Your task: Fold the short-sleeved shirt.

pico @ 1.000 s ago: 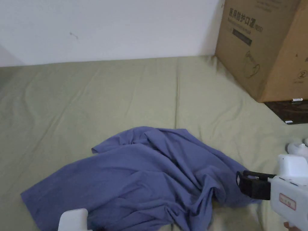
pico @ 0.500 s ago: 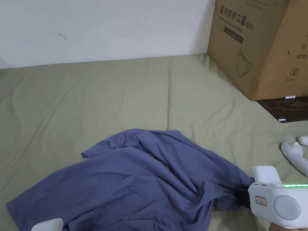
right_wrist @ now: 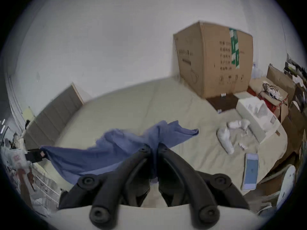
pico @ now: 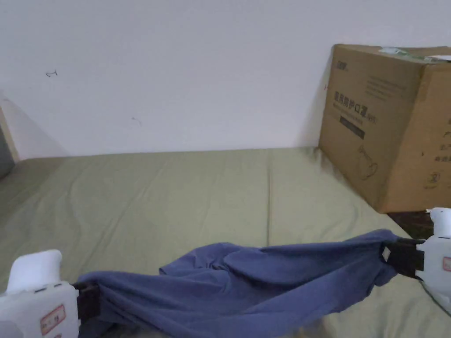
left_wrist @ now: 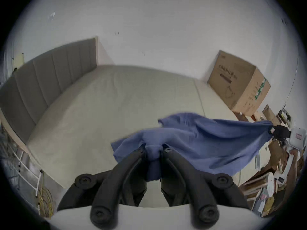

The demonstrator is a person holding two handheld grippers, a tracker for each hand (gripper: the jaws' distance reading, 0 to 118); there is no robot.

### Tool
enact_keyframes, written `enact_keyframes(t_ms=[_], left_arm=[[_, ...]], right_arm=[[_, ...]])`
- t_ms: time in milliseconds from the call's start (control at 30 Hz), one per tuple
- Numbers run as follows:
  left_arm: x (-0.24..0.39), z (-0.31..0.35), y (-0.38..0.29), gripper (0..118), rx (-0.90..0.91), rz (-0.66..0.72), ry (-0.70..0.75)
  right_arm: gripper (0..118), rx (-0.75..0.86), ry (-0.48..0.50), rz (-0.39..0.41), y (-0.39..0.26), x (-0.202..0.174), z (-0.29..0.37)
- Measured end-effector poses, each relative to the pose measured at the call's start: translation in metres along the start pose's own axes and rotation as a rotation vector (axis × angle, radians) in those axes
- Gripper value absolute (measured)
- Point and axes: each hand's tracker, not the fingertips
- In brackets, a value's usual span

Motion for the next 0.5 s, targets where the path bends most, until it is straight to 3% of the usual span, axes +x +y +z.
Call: enact_keyframes(t_ms=[267,500], left_arm=[[-0.007,0.040,0.143,13,0.186,-0.060,-0.011],[-0.011,0.020,0.268,13,0.187,-0.018,-0.022]], right_arm=[[5,0.203,0.057,0.005,0.119,-0.063,0.056],[5,0.294,0.063,-0.001,0.218,-0.097,0.024]])
